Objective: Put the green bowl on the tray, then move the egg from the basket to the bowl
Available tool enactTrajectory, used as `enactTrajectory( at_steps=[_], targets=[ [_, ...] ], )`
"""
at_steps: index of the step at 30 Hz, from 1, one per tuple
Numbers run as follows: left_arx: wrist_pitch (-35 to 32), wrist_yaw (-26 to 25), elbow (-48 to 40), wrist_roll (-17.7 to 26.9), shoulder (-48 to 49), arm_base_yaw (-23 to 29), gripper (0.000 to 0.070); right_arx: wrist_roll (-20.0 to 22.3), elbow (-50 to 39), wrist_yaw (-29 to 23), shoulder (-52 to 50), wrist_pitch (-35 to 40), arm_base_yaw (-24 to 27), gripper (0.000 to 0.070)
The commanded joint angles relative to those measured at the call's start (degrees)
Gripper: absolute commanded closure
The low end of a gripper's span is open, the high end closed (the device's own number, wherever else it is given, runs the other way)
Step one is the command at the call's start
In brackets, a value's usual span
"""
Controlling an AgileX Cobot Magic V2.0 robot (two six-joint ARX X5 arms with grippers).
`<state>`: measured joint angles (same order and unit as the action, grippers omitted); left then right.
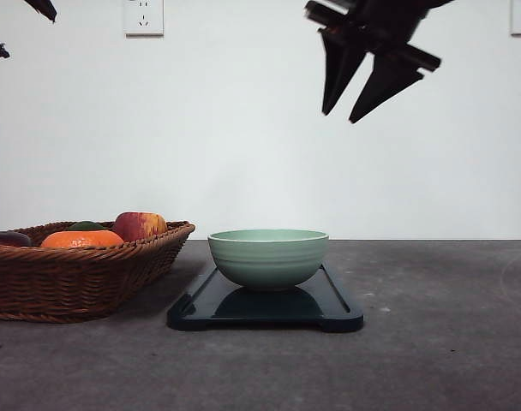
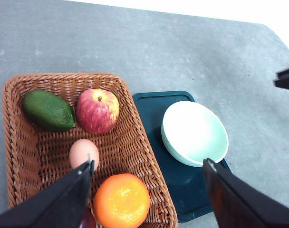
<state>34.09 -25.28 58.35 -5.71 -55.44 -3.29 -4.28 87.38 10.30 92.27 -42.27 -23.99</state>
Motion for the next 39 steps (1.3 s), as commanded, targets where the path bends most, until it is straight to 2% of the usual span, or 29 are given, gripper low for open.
enactTrajectory(
  at_steps=[1, 5, 14, 20, 25, 33, 39],
  targets=[
    [-0.6, -0.2, 1.4, 0.3, -0.4, -0.1, 0.0234, 2.2, -4.1, -0.1, -3.7, 4.0, -0.2, 0.0444],
    [-0.3, -0.2, 1.4, 0.3, -0.4, -0.1, 0.0233, 5.1, -14.4, -0.2, -11.5, 8.7, -0.2, 0.0444],
    [3.2, -0.1, 1.4, -0.1, -0.4, -1.1, 0.0226, 6.2, -34.6, -0.3, -27.4, 14.7, 0.2, 0.0445],
    [3.6, 0.1, 1.8, -4.4, -1.4, -2.1, 0.0226, 6.0, -45.4, -0.3, -36.2, 16.5, 0.2, 0.0445],
    [5.7, 1.5, 3.8, -4.4, -5.0, -3.4, 0.0226, 4.1, -49.4, -0.2, -41.6, 14.7, 0.2, 0.0445],
    [12.7, 11.1, 13.5, -0.7, -17.2, -6.8, 0.0226, 3.6, -49.6, -0.4, -48.3, 13.1, 0.2, 0.0445],
    [15.5, 16.6, 21.2, 1.1, -27.5, -8.7, 0.0220, 3.7, -49.6, -2.8, -52.7, 13.1, 0.2, 0.0445]
  ],
)
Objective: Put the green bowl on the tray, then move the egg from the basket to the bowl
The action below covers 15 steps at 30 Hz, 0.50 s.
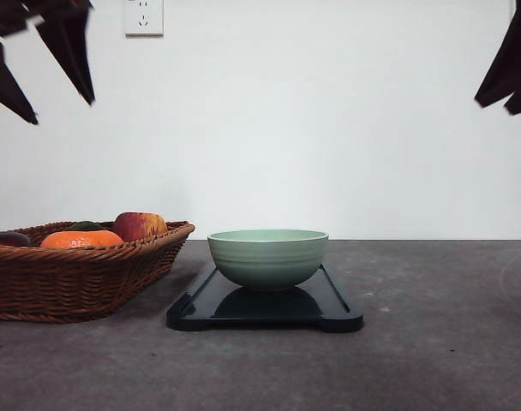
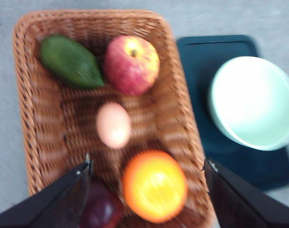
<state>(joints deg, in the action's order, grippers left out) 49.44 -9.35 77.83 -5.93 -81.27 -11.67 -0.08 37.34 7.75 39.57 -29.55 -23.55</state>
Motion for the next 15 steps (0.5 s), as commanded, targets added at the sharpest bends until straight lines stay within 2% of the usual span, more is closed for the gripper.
enactTrajectory(
  at_steps=[1, 8, 15],
  targets=[
    [0.3, 1.4, 2.7, 1.4, -3.3, -0.6, 0.0220, -0.5, 0.5, -0.4, -0.6, 0.3, -0.3, 0.0445],
    [0.5, 6.0, 5.8, 1.5, -12.9, -1.6, 0.0221, -0.6, 0.5, -0.5, -2.9, 0.4, -0.3, 0.0445],
    [-1.1, 6.4, 5.9, 1.4, -19.8, -1.6, 0.0221, -0.5, 0.5, -0.5, -3.0, 0.4, -0.3, 0.0445]
  ],
)
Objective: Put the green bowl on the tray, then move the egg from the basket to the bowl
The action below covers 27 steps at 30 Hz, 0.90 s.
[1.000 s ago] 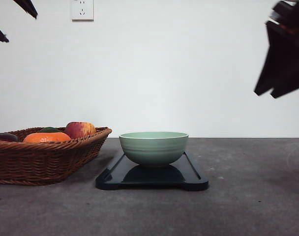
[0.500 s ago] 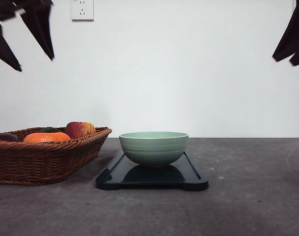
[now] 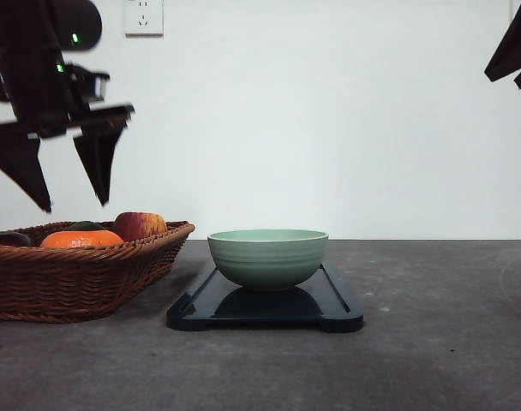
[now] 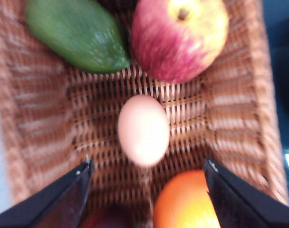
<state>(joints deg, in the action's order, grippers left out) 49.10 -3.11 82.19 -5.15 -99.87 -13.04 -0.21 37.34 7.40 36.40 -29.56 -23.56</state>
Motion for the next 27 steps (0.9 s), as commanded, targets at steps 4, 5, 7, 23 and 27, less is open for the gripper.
enactTrajectory(
  at_steps=[4, 5, 7, 23, 27],
  targets=[
    [-2.5, 0.2, 1.5, 0.6, -3.8, -0.2, 0.0221, -0.4, 0.5, -0.2, 0.2, 0.4, -0.2, 0.0445],
    [-2.7, 0.2, 1.5, 0.6, -4.4, -0.2, 0.0221, -0.4, 0.5, -0.2, 0.2, 0.4, -0.2, 0.0445],
    [-2.8, 0.2, 1.5, 0.6, -5.4, -0.2, 0.0221, -0.4, 0.5, -0.2, 0.2, 0.4, -0.2, 0.0445],
    [-5.4, 0.3, 1.5, 0.1, -8.9, -0.3, 0.0221, -0.4, 0.5, -0.2, 0.2, 0.3, -0.2, 0.0445],
    [-5.4, 0.3, 1.5, 0.1, -9.3, -0.3, 0.0222, -0.4, 0.5, -0.2, 0.2, 0.4, -0.2, 0.0445]
  ],
)
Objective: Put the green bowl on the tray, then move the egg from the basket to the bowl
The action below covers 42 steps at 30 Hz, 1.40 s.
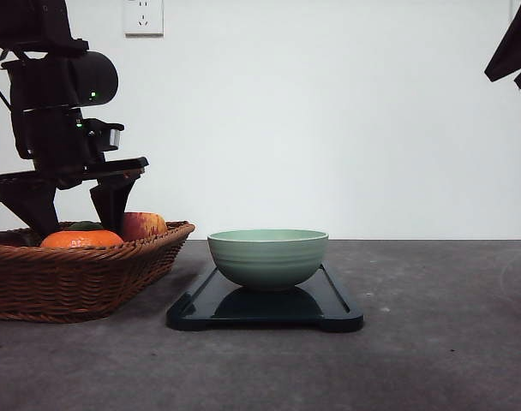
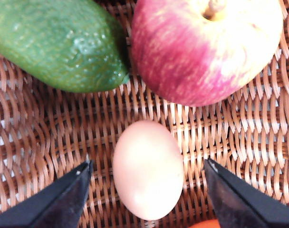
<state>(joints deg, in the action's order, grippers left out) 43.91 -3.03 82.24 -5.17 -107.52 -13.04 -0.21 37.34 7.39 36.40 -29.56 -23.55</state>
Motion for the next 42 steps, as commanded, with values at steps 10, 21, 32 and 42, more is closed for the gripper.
enactTrajectory(
  at_steps=[10, 21, 32, 42],
  targets=[
    [-0.3, 0.2, 1.5, 0.0, -2.7, -0.3, 0.0225, -0.6, 0.5, -0.2, 0.2, 0.3, -0.3, 0.0445],
    [-0.2, 0.2, 1.5, 0.0, -3.4, -0.3, 0.0551, -0.7, 0.5, -0.4, 0.2, 0.3, -0.3, 0.0445],
    [0.4, 0.2, 1.6, 0.0, -2.6, -0.3, 0.0570, -0.7, 0.5, -0.4, 0.2, 0.3, -0.3, 0.0445],
    [1.1, 0.2, 1.7, 0.0, 4.6, -0.3, 0.0569, -0.6, 0.5, -0.4, 0.2, 0.4, -0.3, 0.0445]
  ],
)
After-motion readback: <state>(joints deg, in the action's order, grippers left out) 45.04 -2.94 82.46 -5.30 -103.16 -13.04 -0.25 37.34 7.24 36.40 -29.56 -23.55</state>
